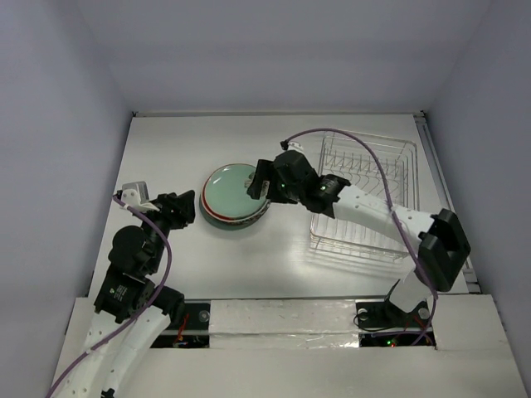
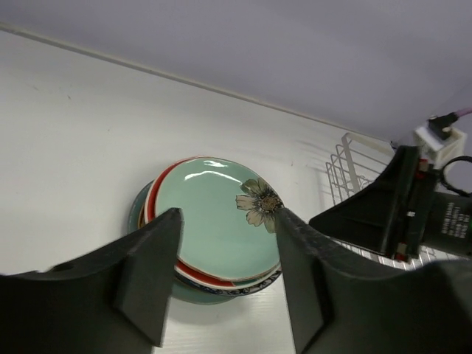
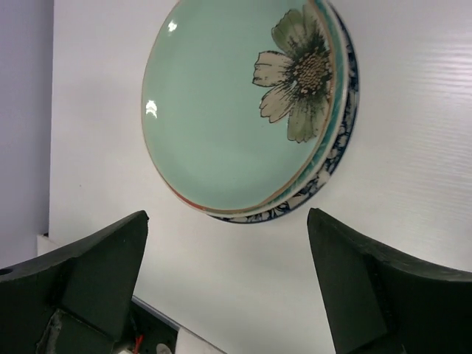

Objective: Unload the plates from the dish rack

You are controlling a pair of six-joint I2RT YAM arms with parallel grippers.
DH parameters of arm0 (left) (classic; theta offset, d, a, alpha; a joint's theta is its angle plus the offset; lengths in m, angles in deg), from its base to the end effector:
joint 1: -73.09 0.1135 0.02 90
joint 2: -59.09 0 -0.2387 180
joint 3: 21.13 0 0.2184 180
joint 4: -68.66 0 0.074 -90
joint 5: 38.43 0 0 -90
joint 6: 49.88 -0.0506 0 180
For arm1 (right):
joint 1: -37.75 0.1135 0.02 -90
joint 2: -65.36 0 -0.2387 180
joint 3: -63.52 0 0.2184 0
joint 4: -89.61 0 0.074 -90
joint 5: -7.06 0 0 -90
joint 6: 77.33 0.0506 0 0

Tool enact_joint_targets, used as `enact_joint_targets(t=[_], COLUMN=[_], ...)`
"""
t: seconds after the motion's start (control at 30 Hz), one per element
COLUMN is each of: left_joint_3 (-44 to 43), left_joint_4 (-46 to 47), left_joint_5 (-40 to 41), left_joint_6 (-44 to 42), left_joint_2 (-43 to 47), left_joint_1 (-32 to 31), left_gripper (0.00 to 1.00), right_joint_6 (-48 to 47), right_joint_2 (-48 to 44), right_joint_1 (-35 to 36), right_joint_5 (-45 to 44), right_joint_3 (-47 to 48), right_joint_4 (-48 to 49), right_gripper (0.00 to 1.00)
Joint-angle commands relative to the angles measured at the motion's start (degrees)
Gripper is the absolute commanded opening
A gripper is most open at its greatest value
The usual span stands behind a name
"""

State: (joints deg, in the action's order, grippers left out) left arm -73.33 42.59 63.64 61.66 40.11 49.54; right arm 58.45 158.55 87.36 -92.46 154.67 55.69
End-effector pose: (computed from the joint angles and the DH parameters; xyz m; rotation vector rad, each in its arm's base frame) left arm 0.0954 -0.0301 0.3262 -0.1490 1.4598 -0.4908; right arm 0.2344 0.2626 0.2713 0.0207 2.2912 0.7351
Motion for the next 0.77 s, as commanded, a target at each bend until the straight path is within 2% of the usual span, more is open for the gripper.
enact_joint_targets(t=[0.0, 0.03, 0.07, 0.13, 0.17, 0.2, 0.23, 0.27, 0.3, 0.37, 0.43, 0.47, 0.5, 0.57, 0.6, 0.73], left_joint_3=[-0.2, -0.2, -0.3, -0.4, -0.5, -0.7, -1.2, -1.4, -1.5, -2.2, -4.1, -5.0, -6.4, -10.4, -11.6, -14.6], left_joint_4=[2.0, 2.0, 2.0, 2.0, 2.0, 1.8, 1.5, 1.5, 1.4, 1.3, 1.6, 1.3, 0.8, 0.0, 0.0, -0.1], left_joint_5=[-0.2, -0.2, -0.2, -0.2, -0.2, -0.2, -0.2, -0.2, -0.2, -0.2, -0.2, -0.2, -0.2, -0.2, -0.2, -0.2], left_joint_6=[0.1, 0.1, 0.1, 0.0, 0.0, -0.2, -0.4, -0.4, -0.4, -0.4, -0.5, -1.0, -1.3, -2.2, -2.5, -2.9], left_joint_2=[0.3, 0.3, 0.4, 0.8, 0.7, 0.7, 1.0, 1.2, 1.5, 2.1, 2.2, 1.8, 1.5, 0.8, 0.8, 0.0], left_joint_1=[-0.2, -0.2, -0.2, -0.2, -0.2, -0.2, -0.2, -0.2, -0.2, -0.2, -0.2, -0.2, -0.2, -0.2, -0.2, -0.2], left_gripper=[0.53, 0.56, 0.58, 0.66, 0.68, 0.71, 0.73, 0.74, 0.77, 0.78, 0.79, 0.78, 0.79, 0.79, 0.79, 0.8], right_joint_6=[-3.9, -4.2, -5.2, -5.8, -6.0, -6.5, -7.4, -9.3, -9.9, -11.6, -12.6, -12.1, -11.6, -11.4, -11.3, -10.5], right_joint_2=[-4.8, -6.0, -9.0, -13.0, -15.5, -21.2, -24.4, -27.6, -33.4, -38.7, -46.0, -48.5, -50.9, -57.1, -58.6, -61.8], right_joint_1=[1.0, 1.8, 2.7, 3.6, 4.4, 6.9, 8.2, 9.2, 9.8, 9.8, 9.8, 9.8, 9.8, 9.8, 9.8, 9.8], right_joint_5=[-7.1, -8.0, -9.9, -12.6, -17.2, -19.9, -22.6, -26.4, -27.6, -30.5, -33.2, -37.0, -38.8, -42.4, -43.2, -45.5], right_joint_3=[0.7, 0.0, -0.4, -1.3, -1.3, -1.5, -1.9, -2.0, -1.9, -2.1, -2.5, -3.4, -4.2, -6.4, -8.1, -10.5], right_joint_4=[-5.2, -5.6, -5.7, -7.0, -7.5, -7.6, -6.3, -5.5, -4.8, -3.5, -2.7, -2.9, -3.1, -2.8, -3.0, -6.4], right_gripper=[0.94, 0.94, 0.88, 0.7, 0.5, 0.12, 0.02, 0.0, 0.0, 0.0, 0.07, 0.16, 0.47, 0.78, 1.0, 1.0])
